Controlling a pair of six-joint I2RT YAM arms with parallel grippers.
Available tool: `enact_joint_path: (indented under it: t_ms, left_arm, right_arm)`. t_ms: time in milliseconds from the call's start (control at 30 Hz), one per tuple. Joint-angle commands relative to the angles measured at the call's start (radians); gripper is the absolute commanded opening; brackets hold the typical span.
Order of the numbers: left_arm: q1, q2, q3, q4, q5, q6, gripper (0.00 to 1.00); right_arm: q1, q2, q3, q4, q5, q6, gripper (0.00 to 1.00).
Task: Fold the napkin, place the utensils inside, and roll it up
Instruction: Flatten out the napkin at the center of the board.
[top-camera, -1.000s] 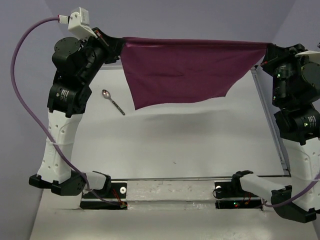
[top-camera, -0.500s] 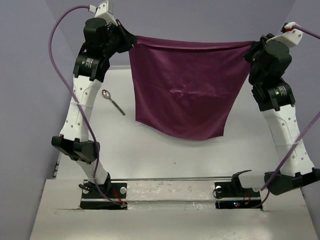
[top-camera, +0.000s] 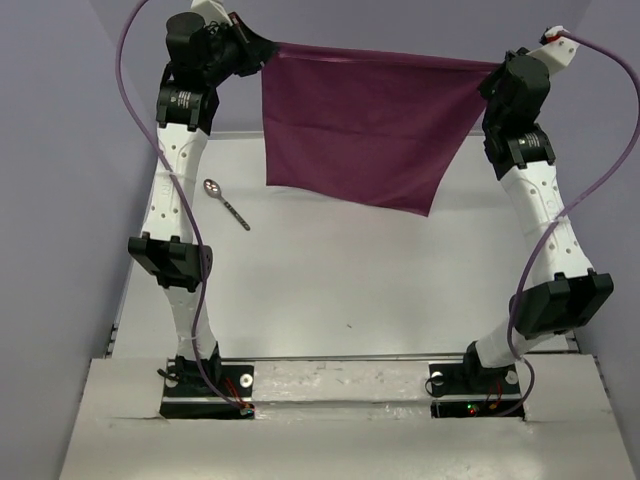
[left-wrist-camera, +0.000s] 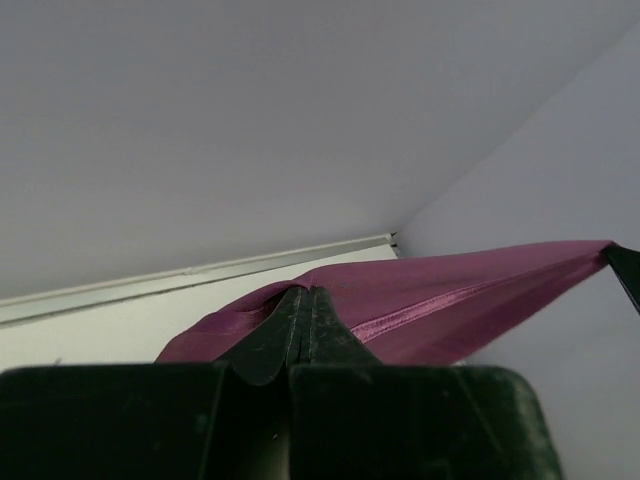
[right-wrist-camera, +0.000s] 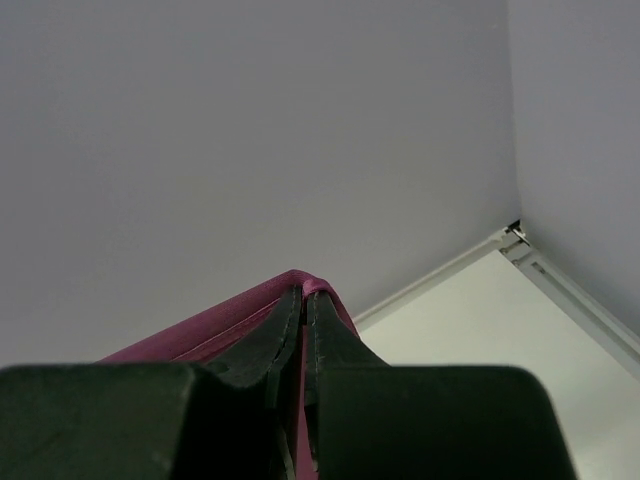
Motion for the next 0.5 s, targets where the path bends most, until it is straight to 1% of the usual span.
enact_joint_path:
  t_ms: [0,33,167,267,300,367,400,433,467]
  left_arm:
    - [0.043,0.0,0.054,0.188,0.108,-0.056,0.0]
    - [0.054,0.002,0.054,0.217,0.139,-0.067,0.0]
    - [0.057,-0.015,0.024,0.222,0.183,-0.069,0.0]
    - [0.056,-0.062,-0.068,0.201,0.211,-0.052,0.0]
    - [0.056,-0.107,-0.152,0.195,0.22,-0.043,0.0]
    - [0.053,-0.167,-0.267,0.187,0.225,-0.001,0.0]
    - [0.045,-0.237,-0.333,0.187,0.219,0.017,0.0]
    - [0.043,-0.271,-0.467,0.185,0.207,0.032,0.0]
    - [0.042,-0.308,-0.534,0.187,0.205,0.052,0.0]
  right_arm:
    - [-0.062,0.016,0.108,0.145,-0.01,0.048,0.01]
    - [-0.062,0.023,0.112,0.152,-0.022,0.051,0.01]
    - [-0.071,0.007,0.093,0.158,-0.035,0.056,0.01]
    - [-0.071,-0.054,-0.011,0.16,-0.035,0.06,0.01]
    - [-0.071,-0.075,-0.047,0.158,-0.036,0.06,0.01]
    - [-0.071,-0.14,-0.156,0.16,-0.041,0.066,0.01]
    - [-0.071,-0.163,-0.195,0.158,-0.044,0.072,0.01]
    - [-0.071,-0.188,-0.235,0.157,-0.055,0.08,0.01]
    - [-0.071,-0.237,-0.313,0.146,-0.059,0.092,0.01]
